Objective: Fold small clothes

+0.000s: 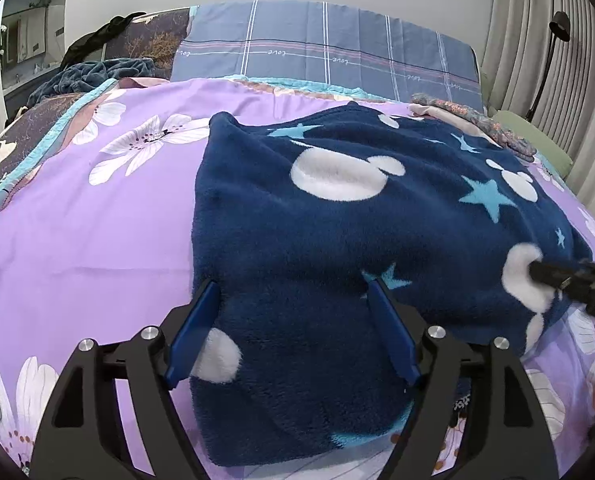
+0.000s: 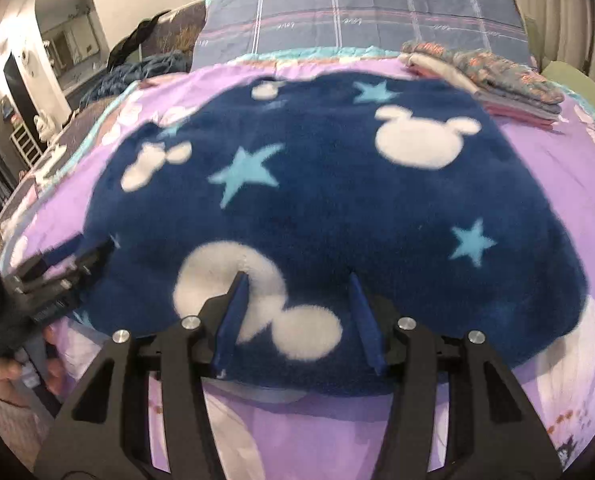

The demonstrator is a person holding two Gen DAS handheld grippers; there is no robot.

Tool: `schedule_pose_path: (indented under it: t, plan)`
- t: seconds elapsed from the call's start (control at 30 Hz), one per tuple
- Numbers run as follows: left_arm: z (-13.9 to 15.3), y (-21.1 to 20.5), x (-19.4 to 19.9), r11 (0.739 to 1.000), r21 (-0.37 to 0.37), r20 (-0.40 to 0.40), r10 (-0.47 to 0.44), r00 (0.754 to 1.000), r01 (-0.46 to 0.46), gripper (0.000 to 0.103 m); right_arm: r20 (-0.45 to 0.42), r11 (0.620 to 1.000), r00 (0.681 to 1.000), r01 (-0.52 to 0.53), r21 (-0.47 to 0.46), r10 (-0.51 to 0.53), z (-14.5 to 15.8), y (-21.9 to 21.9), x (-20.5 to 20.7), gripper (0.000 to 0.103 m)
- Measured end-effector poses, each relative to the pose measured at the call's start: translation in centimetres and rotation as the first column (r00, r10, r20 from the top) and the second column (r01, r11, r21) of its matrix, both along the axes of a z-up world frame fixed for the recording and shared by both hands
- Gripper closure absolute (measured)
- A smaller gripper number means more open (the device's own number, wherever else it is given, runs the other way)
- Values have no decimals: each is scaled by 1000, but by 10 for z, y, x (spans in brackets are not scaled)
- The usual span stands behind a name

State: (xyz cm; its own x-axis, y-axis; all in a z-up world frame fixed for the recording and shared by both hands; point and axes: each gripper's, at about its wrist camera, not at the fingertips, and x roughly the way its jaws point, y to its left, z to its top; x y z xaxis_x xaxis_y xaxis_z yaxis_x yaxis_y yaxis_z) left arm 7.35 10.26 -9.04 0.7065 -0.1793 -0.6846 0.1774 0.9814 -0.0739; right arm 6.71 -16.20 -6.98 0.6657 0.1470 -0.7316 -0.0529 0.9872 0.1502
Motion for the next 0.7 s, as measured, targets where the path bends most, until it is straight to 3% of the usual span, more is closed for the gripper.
schedule_pose_path:
  t: [0.07, 0.13, 0.2, 0.23, 0.3, 0.33, 0.4, 0.43, 0.5, 0.6, 0.7]
  plan:
    - [3, 6, 2, 997, 27, -23, 68, 997, -68, 1, 75, 999, 997, -19, -35, 21, 15, 8, -12, 51]
    - [1, 16, 5, 996, -57, -71, 61, 996, -65, 1, 103, 994, 993, -42, -101, 53, 18, 19, -21, 49]
    - [-4, 26, 7, 987, -140, -106, 66, 992, -80, 1, 49, 988, 997, -56, -143, 64, 4, 25, -15, 47]
    - [-5, 28, 6, 984, -157, -107, 65, 992, -81, 1, -32, 988, 998, -52, -148, 47, -16, 24, -4, 46]
    - [0, 27, 2, 985, -155, -81, 63, 995, -75, 3, -89, 995, 996, -40, -87, 32, -43, 17, 14, 43]
    - [3, 25, -1, 987, -148, -63, 61, 996, -70, 8, -78, 996, 996, -40, -75, 34, -47, 15, 18, 42]
    - [13, 20, -8, 992, -116, -16, 36, 999, -37, 34, -103, 997, 994, -30, -71, 23, -41, 16, 20, 41]
    - [20, 20, -11, 994, -98, 5, 43, 999, -42, 39, -107, 996, 994, -30, -79, 21, -42, 17, 21, 41]
    - [37, 26, -17, 989, -139, 51, 58, 997, -50, 59, -97, 994, 995, -39, -101, 29, -43, 20, 20, 41]
    - [59, 28, -19, 984, -179, 123, 41, 991, -19, 70, -97, 995, 995, -32, -97, 22, -42, 22, 21, 41]
    - [49, 5, -9, 995, -90, 119, -33, 992, 44, 70, -88, 993, 996, -35, -112, 25, -39, 25, 19, 41]
